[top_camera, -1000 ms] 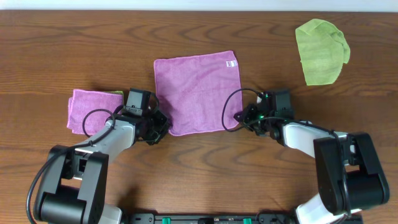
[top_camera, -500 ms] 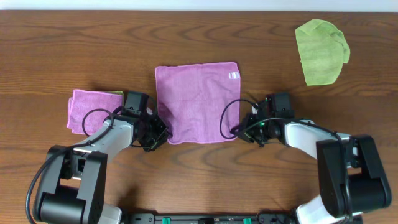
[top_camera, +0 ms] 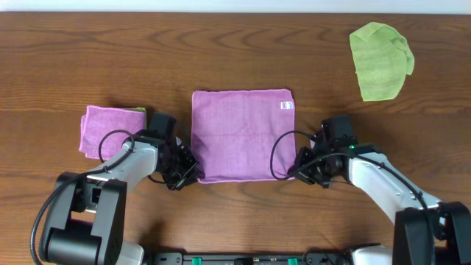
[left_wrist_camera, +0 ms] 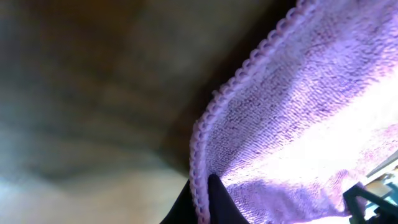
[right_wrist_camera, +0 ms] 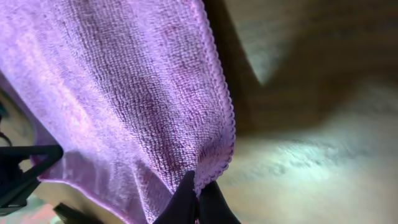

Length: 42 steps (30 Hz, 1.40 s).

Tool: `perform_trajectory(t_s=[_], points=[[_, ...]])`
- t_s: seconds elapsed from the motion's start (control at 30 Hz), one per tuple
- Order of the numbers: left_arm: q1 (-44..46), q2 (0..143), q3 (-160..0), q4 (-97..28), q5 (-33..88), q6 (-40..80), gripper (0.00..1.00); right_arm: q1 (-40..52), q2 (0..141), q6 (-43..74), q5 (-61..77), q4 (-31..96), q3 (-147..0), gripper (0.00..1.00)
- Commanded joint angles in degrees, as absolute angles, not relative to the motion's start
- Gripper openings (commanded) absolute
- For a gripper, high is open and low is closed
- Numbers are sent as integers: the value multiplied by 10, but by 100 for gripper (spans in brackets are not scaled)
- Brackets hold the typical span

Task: Fold the cloth
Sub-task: 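Lift the near edge with both grippers and fold it toward the far edge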

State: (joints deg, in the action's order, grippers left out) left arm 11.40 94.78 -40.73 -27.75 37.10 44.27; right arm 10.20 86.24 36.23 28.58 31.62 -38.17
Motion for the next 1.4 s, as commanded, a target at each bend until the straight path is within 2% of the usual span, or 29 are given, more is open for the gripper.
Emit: perform_trajectory(t_s=[0.0,0.4,0.8,1.37], points=[[113,944,-407,-299,375,408,6,102,856,340,274,333,-378,1],[113,887,-419,-311,375,431,6,102,786,331,276,358,-378,1],[112,887,-504,-286,318,440,6,102,765,360,266,256,-379,1],[112,888,-508,-159,203,516,6,102,799,380,195,119,-379,1]])
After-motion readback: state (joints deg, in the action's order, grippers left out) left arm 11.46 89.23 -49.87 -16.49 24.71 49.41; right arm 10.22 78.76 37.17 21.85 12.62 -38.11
